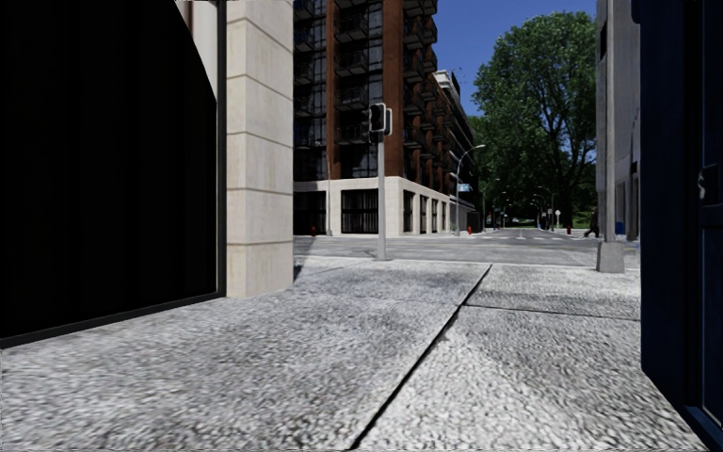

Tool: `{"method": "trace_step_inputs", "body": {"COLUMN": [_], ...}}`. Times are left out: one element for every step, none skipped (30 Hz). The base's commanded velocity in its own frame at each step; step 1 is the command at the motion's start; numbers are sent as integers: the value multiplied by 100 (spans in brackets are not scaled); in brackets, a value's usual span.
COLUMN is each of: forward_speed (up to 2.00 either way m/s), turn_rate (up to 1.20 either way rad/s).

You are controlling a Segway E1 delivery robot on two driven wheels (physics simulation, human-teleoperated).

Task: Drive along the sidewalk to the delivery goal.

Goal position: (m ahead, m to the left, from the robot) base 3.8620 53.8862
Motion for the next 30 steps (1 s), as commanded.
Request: {"method": "trace_step_inputs", "body": {"forward_speed": [128, 128, 128, 128, 128, 128, 128, 128, 128, 128, 128, 128, 137, 149, 154, 154, 161, 164, 164, 164, 165, 165, 165, 165, 166, 167, 167, 168, 168, 169], "turn_rate": [-28, -29, -29, -29, -29, -29, -29, -29, -29, -29, -28, -28, -15, 0, 0, 0, 0, 0, 0, 0, 0, 0, 0, 0, 0, 0, 0, 0, 0, 0]}}
